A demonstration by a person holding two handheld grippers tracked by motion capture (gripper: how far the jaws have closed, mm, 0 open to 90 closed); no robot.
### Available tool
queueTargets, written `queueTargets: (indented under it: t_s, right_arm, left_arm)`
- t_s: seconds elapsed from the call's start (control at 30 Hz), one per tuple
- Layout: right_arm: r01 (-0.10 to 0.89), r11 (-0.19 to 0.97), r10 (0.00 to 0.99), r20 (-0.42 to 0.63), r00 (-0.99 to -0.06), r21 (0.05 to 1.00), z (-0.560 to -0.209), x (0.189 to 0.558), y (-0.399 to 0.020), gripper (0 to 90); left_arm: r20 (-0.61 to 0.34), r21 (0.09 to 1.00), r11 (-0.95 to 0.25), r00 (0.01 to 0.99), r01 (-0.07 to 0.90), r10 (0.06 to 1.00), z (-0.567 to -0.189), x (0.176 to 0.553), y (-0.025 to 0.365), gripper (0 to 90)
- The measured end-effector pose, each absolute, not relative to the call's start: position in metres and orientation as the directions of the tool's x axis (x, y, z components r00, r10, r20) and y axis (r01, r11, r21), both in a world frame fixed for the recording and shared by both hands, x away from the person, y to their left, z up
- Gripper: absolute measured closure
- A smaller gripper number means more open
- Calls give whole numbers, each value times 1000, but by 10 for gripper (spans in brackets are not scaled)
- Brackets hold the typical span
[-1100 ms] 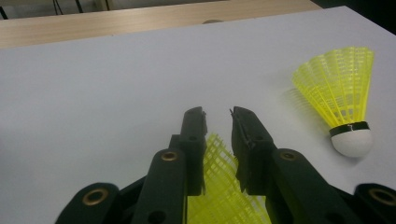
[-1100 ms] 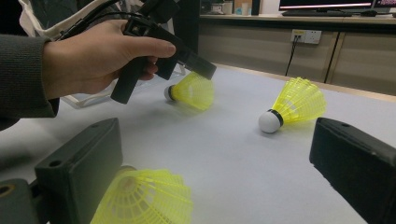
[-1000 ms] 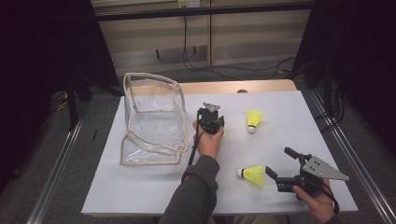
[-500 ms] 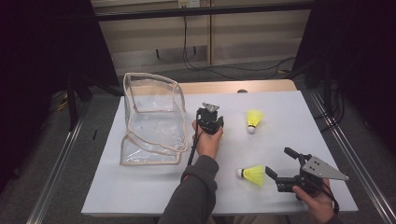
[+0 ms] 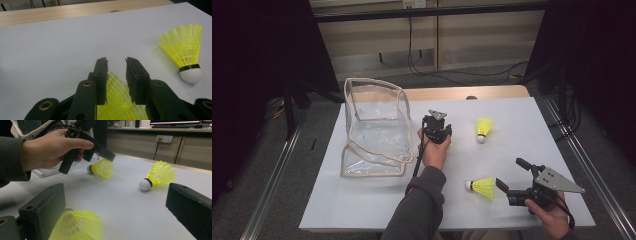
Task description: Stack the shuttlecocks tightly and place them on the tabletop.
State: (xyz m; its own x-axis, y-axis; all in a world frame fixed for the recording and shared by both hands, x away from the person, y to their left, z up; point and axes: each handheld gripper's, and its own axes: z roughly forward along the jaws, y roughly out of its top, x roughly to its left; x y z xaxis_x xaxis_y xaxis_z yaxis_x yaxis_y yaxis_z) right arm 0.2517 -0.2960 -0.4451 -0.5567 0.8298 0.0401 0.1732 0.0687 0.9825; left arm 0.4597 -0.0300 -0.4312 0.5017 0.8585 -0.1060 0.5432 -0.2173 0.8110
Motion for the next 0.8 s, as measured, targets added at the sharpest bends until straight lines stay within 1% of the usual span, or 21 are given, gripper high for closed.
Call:
queueTargets:
  t_s: [0.8]
  right_arm:
    - [173, 68, 830, 40, -557, 983, -445, 251, -296, 20]
  left_arm:
    - [-115, 809, -217, 509, 547, 853, -428, 457, -28, 715]
